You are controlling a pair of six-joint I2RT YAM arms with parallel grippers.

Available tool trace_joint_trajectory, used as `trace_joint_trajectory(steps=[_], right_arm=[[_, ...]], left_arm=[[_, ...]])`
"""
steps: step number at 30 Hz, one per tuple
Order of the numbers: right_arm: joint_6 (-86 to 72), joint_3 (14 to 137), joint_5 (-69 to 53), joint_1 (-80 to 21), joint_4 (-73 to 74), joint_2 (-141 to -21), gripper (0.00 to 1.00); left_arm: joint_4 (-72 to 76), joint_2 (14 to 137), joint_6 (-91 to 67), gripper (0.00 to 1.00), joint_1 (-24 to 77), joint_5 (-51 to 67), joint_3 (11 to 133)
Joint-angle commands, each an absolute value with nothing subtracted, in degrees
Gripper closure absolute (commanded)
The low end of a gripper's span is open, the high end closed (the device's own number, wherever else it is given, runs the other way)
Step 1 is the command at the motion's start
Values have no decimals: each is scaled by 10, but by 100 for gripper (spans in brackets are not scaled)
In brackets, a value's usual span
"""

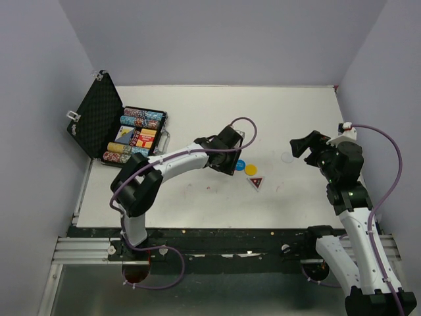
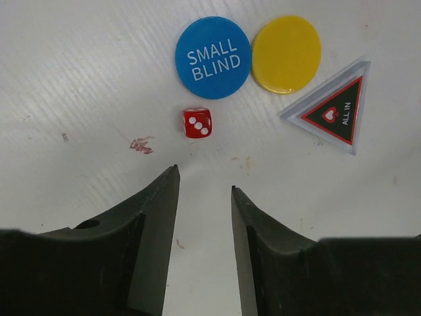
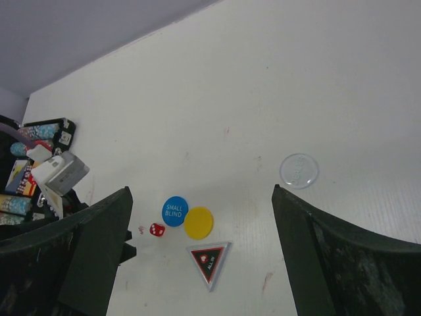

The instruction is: Pack up texas hold em set

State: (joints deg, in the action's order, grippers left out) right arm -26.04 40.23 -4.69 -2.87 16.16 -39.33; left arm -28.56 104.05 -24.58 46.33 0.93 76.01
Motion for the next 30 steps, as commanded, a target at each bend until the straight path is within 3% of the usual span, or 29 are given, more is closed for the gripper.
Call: trace_joint_trajectory(steps=[1,14,30], right_arm=[[-256,404,-59,-25,163,-390,5],[-256,403,-61,-25,163,-389,5],[-257,403,-61,-25,163,-389,5]], left_arm=[[-267,1076,-274,51,482,4,784],[-295,1135,-273,51,490,-62,833],[-312,1170,-265,51,493,-64,861]])
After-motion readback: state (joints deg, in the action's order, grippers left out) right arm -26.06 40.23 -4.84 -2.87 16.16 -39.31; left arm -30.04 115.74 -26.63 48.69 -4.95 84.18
